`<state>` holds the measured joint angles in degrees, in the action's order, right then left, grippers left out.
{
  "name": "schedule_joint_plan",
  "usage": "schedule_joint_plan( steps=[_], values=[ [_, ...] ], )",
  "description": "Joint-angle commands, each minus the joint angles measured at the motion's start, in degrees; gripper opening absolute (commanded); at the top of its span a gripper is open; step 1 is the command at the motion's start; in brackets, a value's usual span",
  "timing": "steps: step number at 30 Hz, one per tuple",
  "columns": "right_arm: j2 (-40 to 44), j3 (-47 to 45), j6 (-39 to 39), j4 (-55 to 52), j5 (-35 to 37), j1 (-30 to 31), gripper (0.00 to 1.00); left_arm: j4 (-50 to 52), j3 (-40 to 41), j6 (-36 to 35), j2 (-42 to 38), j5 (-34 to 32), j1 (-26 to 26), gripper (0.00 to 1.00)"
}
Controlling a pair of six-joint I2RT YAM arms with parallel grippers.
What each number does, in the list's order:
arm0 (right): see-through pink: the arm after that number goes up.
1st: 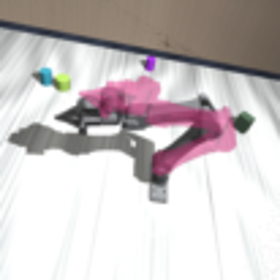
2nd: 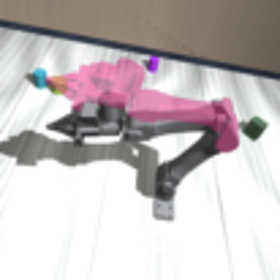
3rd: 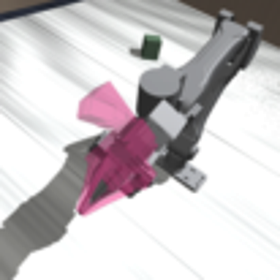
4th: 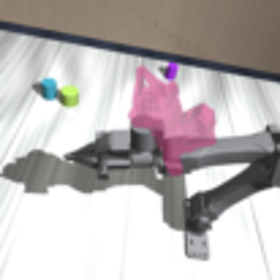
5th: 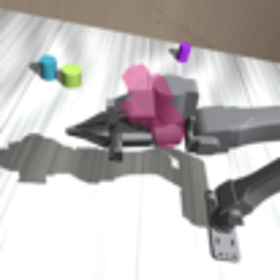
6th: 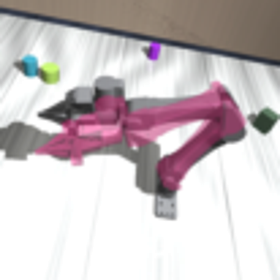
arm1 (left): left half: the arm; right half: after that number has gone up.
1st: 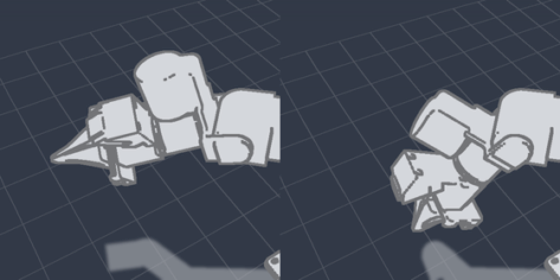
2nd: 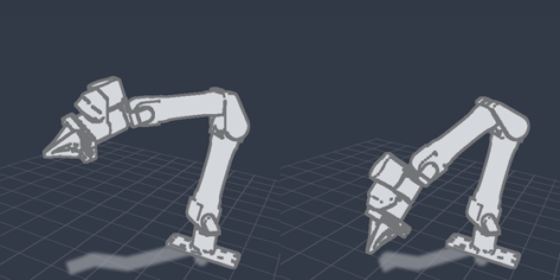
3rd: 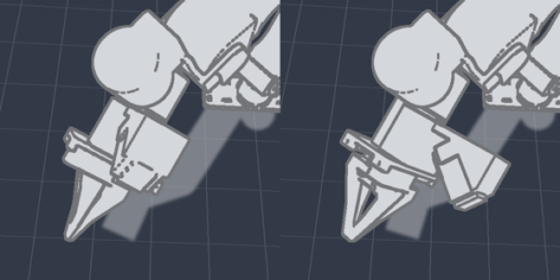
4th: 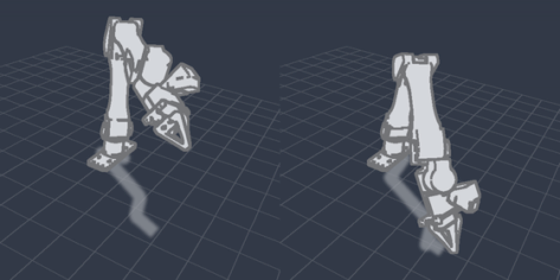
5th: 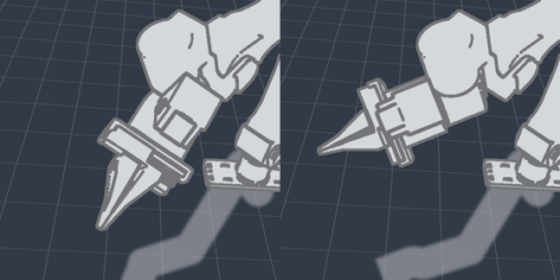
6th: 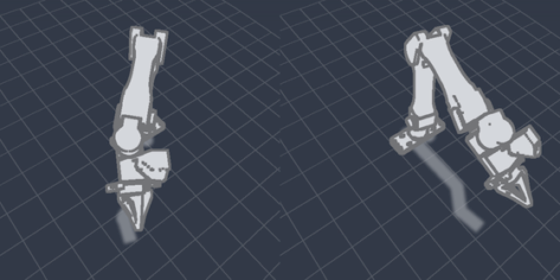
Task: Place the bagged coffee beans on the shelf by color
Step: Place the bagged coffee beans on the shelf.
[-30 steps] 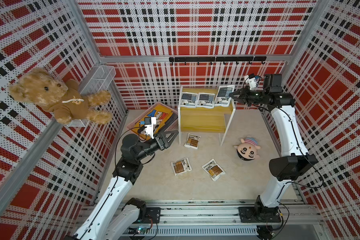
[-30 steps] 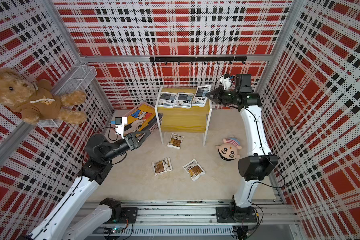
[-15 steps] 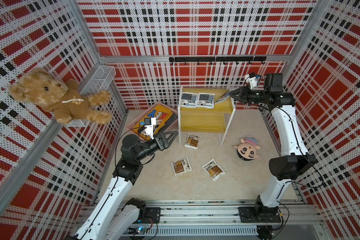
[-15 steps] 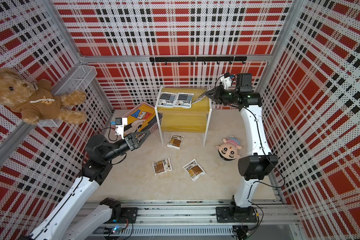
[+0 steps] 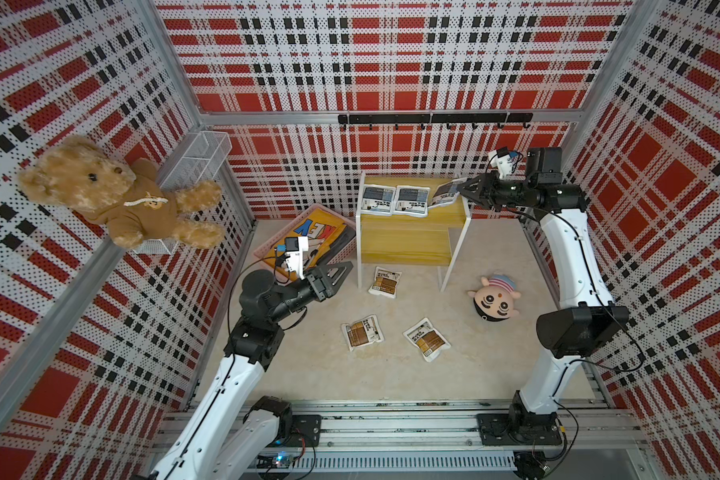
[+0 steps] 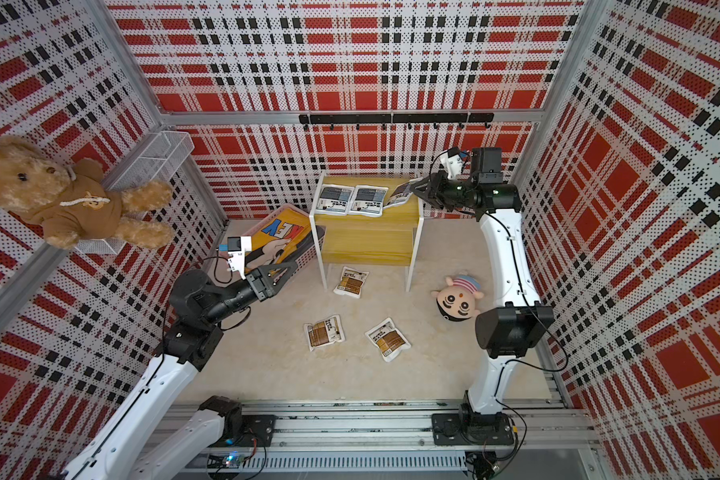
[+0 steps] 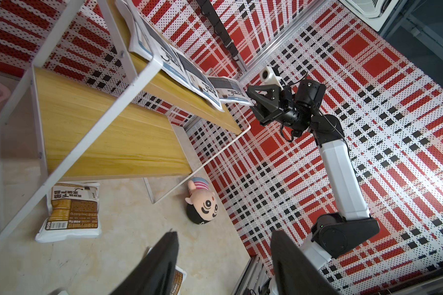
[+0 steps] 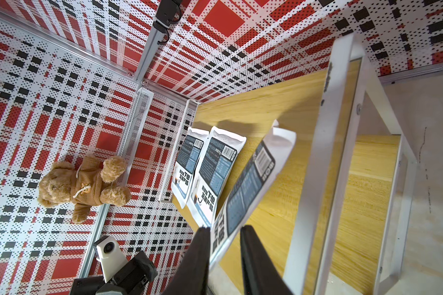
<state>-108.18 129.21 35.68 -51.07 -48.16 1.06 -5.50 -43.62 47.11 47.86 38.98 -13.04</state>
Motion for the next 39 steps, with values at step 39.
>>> schedule_joint_plan(
  steps=[39],
  values=[
    [32.81,-37.71,-5.96,3.22,21.95,16.94,0.50,8.21,1.79,-5.55,-4.31,-10.30,-0.36,0.71]
  ],
)
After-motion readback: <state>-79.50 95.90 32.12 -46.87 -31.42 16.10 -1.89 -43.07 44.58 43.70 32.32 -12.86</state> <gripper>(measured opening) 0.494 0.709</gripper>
